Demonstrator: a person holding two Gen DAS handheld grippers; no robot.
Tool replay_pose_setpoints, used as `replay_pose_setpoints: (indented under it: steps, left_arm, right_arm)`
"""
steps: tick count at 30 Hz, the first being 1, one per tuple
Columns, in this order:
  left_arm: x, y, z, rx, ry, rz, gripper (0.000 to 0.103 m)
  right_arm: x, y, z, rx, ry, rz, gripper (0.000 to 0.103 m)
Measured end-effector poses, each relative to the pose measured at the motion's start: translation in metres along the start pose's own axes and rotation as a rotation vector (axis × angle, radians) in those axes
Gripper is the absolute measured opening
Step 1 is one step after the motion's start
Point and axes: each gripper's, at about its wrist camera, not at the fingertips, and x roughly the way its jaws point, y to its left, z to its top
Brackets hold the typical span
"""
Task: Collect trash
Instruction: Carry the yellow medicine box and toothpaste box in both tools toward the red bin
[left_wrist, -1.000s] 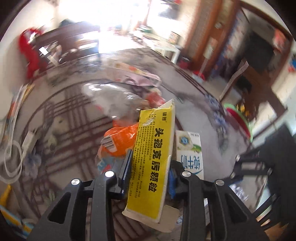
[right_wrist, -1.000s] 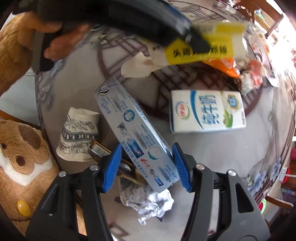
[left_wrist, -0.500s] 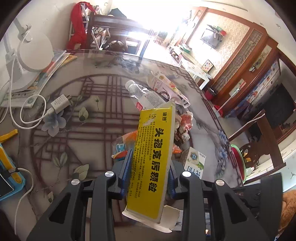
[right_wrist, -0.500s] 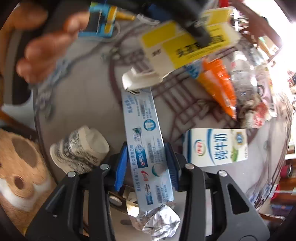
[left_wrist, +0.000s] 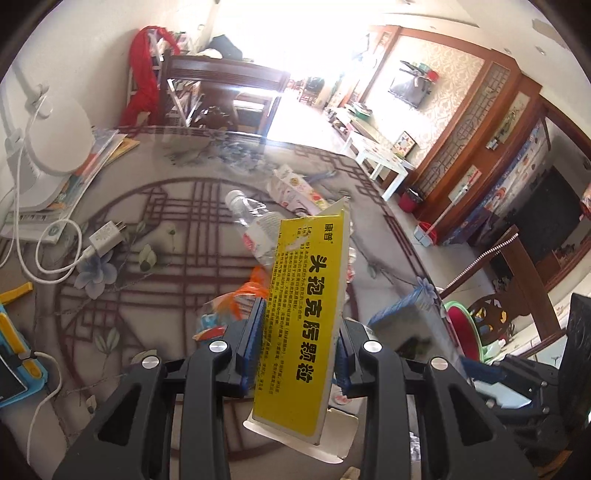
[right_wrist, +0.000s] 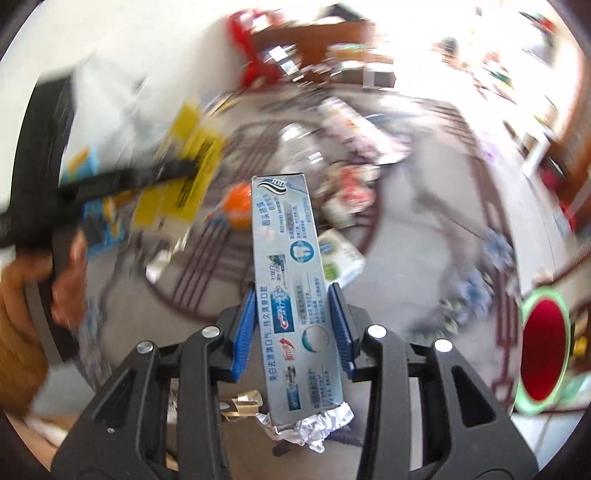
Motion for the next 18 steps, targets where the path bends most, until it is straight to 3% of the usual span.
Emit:
replay_pose_setpoints:
  steps: [7, 18]
  left_arm:
    - [0.009, -0.049, -0.003, 0.078, 0.019, -0.067, 0.03]
    - [0.028, -0.107, -0.018, 0.177, 0.083, -0.114, 0.03]
  right_arm:
    - [-0.036, -0.029, -0.002, 0.117, -0.112, -0.087, 0.037]
    - [-0.058, -0.067, -0.02, 0.17, -0.135, -0.136, 0.037]
